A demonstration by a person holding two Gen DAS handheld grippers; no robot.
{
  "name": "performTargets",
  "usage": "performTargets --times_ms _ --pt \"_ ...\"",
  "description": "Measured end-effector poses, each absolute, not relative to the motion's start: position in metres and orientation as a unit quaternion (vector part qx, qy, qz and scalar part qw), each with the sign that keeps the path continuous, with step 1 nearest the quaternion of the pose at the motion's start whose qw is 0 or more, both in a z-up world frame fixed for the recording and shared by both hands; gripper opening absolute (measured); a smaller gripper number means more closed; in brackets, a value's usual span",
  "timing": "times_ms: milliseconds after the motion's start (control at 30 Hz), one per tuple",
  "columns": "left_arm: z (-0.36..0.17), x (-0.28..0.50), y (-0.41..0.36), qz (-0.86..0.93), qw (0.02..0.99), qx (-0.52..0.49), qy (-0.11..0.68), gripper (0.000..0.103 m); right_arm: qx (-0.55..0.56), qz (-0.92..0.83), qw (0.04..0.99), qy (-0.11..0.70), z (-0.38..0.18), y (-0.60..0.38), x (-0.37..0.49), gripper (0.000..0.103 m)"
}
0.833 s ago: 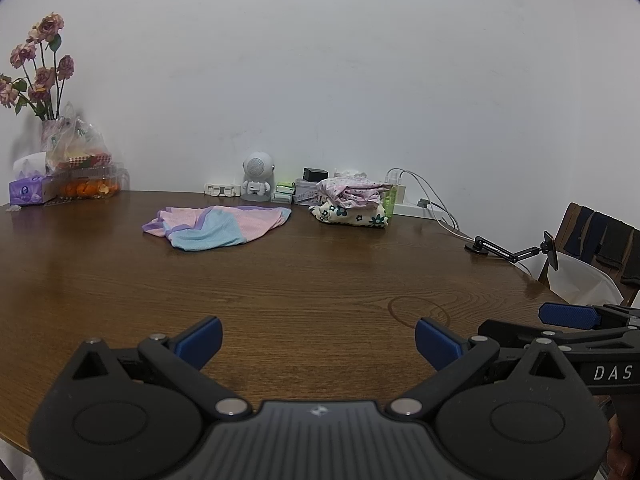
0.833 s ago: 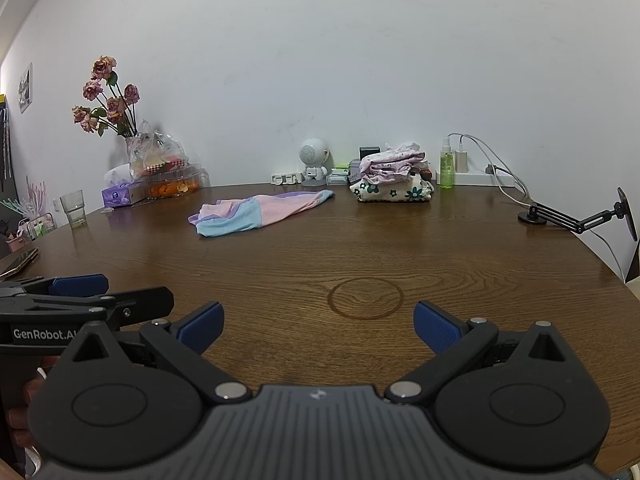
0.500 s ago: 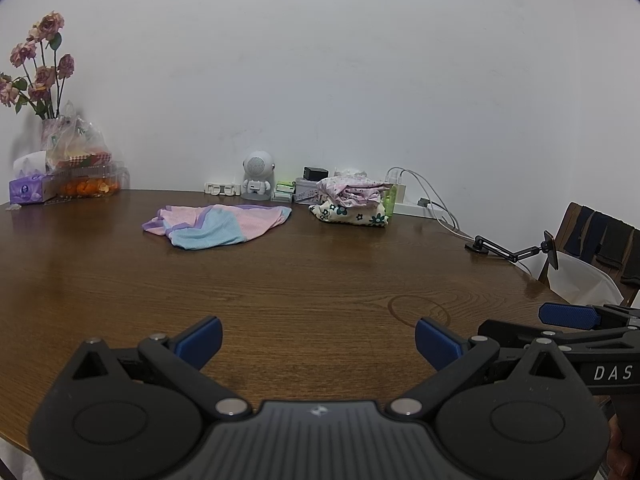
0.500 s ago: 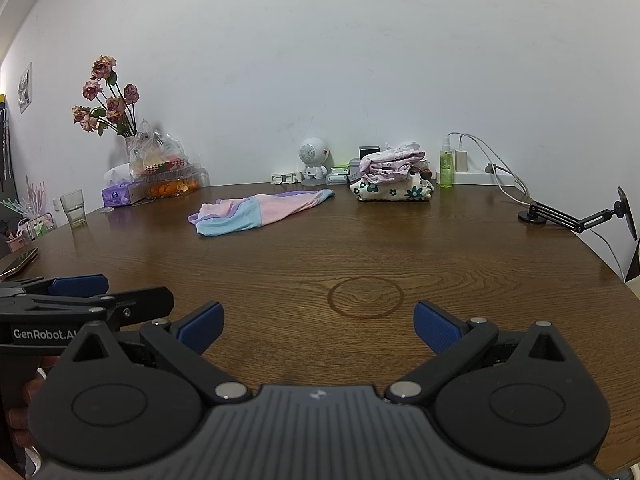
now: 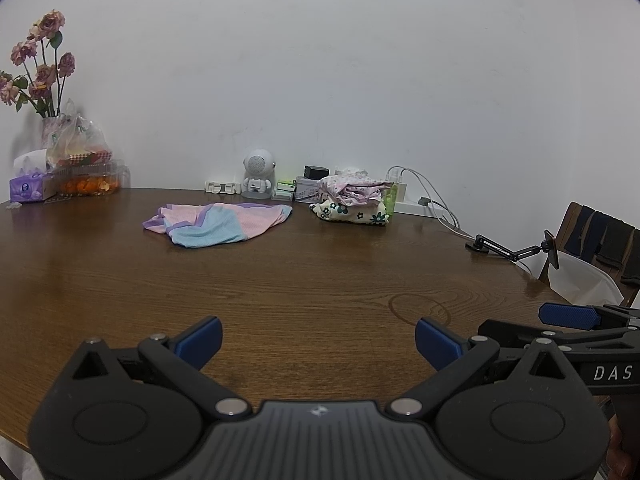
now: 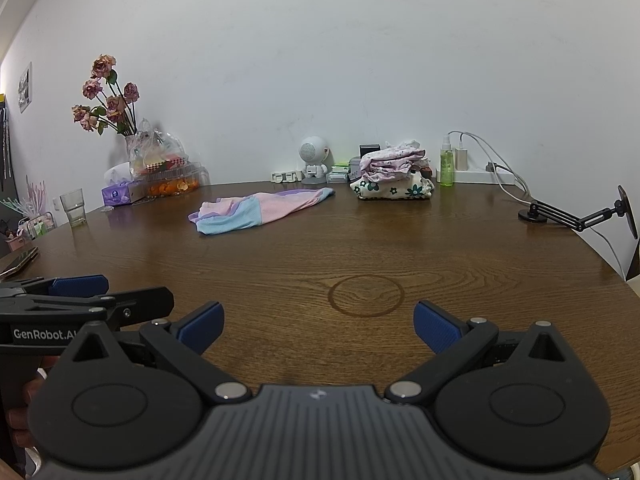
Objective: Fold clothes
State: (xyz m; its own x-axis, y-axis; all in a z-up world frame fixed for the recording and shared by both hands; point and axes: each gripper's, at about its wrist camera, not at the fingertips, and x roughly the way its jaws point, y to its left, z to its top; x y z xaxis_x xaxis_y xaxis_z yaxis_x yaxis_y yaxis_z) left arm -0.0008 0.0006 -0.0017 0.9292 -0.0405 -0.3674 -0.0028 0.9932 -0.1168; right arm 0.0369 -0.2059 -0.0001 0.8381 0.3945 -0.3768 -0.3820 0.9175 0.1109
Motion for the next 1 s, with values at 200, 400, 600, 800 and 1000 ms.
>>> performTargets --times_ms 200,400,600,800,1000 --pt "-0.0015 -0.0004 0.0016 -0.009 0.98 -0.058 0.189 0.103 0.015 0.202 0.958 0.201 0.0 -0.2046 0.0373 0.103" --pt "-0.0007 -0.0004 0.0013 -0.009 0.98 -0.058 0.189 0.103 0.014 0.202 0.959 0.199 -0.0001 -0.2035 0.0365 0.103" --pt "-0.0002 0.0005 0.0007 -0.008 0.98 -0.057 0.189 0.103 0.014 0.205 0.958 0.2 0.0002 -0.2046 0.0368 0.103" --pt "0.0005 0.0003 0.0009 -0.008 0.981 -0.056 0.188 0.103 0.016 0.21 0.956 0.204 0.0008 -0.2053 0.0365 0.103" --pt "0.0004 0.0 0.0019 -0.009 0.981 -0.055 0.187 0.103 0.016 0.211 0.956 0.203 0.0013 -0.2046 0.0366 0.103"
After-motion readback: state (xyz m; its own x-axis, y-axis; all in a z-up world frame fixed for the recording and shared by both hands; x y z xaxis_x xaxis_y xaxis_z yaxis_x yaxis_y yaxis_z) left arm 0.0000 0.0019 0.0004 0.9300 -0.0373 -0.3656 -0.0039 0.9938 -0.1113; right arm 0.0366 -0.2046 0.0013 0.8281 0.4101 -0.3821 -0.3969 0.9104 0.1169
